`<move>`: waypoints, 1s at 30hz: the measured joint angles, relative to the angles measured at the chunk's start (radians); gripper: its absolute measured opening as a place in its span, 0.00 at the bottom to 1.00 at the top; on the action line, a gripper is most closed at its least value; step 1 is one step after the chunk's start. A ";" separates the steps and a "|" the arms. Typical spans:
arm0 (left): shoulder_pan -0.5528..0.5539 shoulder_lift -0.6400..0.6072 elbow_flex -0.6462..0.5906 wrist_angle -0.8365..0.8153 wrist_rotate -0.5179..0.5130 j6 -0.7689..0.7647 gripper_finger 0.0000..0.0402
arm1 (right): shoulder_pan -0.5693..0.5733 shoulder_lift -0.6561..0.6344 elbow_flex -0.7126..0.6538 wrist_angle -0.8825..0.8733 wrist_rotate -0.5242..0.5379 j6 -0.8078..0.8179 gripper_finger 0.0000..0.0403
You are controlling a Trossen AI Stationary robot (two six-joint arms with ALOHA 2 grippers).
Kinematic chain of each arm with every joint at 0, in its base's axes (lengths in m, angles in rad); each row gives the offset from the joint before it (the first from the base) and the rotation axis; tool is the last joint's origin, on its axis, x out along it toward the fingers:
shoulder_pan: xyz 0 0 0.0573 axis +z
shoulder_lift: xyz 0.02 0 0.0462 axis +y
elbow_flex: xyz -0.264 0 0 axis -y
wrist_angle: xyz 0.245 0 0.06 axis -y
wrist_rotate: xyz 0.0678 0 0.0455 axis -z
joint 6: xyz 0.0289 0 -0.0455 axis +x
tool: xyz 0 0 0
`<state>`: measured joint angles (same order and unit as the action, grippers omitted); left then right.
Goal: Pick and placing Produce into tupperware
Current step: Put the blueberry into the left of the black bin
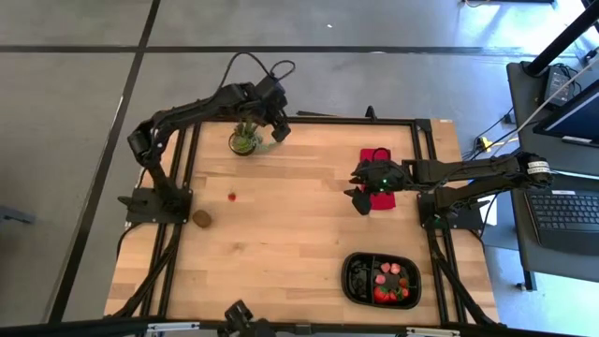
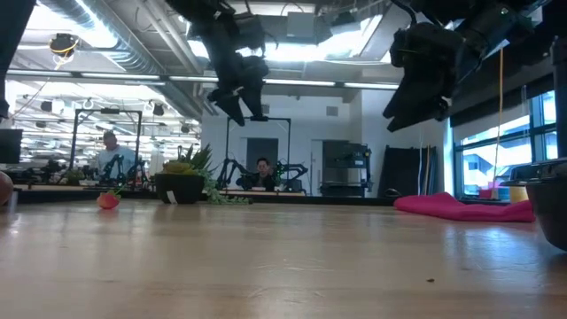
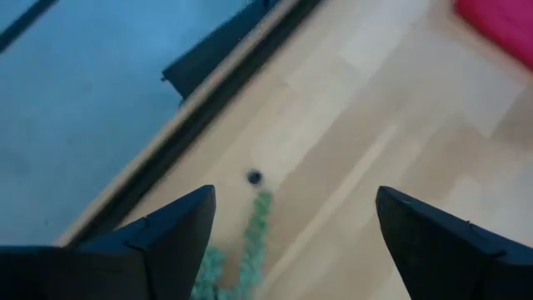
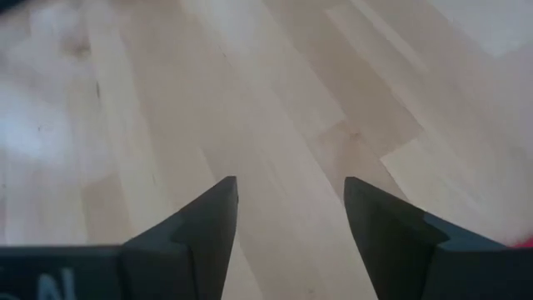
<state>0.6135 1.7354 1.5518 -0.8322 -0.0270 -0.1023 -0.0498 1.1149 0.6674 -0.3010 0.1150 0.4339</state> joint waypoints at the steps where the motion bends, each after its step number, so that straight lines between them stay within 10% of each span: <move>1: 0.008 0.010 0.001 0.018 0.003 0.000 0.81 | 0.000 0.000 0.000 0.006 0.000 0.000 0.55; 30: 0.049 0.459 0.218 -0.128 0.042 0.168 0.74 | 0.000 0.000 0.000 0.007 -0.002 -0.024 0.55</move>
<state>0.6628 2.1948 1.7695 -0.9607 0.0154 0.0654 -0.0498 1.1149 0.6678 -0.2939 0.1135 0.4103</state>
